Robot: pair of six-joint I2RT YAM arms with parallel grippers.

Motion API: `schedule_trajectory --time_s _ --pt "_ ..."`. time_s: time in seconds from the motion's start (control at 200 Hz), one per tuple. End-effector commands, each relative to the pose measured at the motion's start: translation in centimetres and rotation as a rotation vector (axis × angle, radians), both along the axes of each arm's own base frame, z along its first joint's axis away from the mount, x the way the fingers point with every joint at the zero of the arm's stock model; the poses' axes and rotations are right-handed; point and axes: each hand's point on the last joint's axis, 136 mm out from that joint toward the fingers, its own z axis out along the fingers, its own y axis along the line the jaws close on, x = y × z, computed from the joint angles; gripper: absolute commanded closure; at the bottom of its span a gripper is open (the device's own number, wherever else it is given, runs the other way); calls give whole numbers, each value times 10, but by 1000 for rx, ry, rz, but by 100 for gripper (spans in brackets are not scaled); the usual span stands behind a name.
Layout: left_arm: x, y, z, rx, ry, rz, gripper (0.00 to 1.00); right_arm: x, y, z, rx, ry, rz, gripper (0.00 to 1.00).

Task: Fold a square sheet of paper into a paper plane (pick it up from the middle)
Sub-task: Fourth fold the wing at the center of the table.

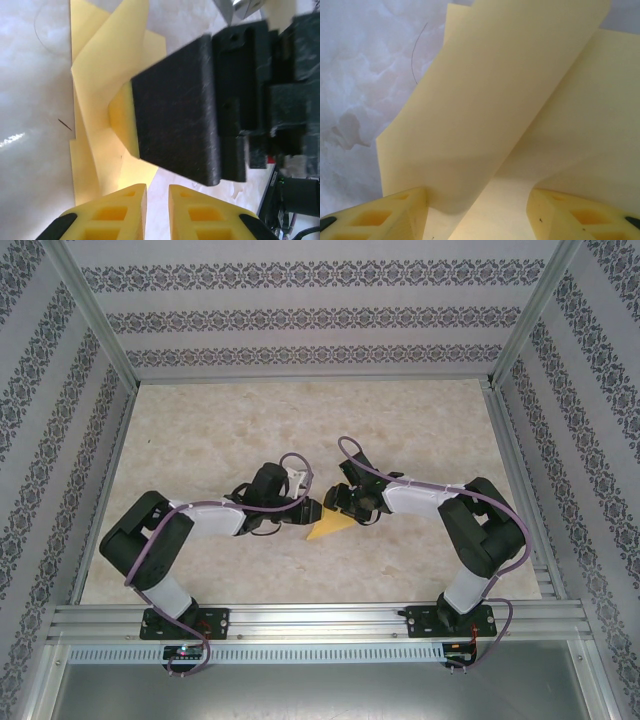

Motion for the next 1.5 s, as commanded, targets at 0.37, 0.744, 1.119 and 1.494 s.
schedule_trajectory --time_s 0.37,0.744,1.119,1.494 --pt "11 -11 12 -87 13 -10 84 -52 -45 -63 -214 230 33 36" --pt "9 -14 -7 -61 56 -39 90 -54 -45 -65 -205 243 20 42" --pt "6 -16 -19 -60 92 -51 93 -54 -38 -63 -161 220 76 44" --pt "4 -16 -29 -44 124 -54 94 -49 -33 -57 -100 183 57 44"
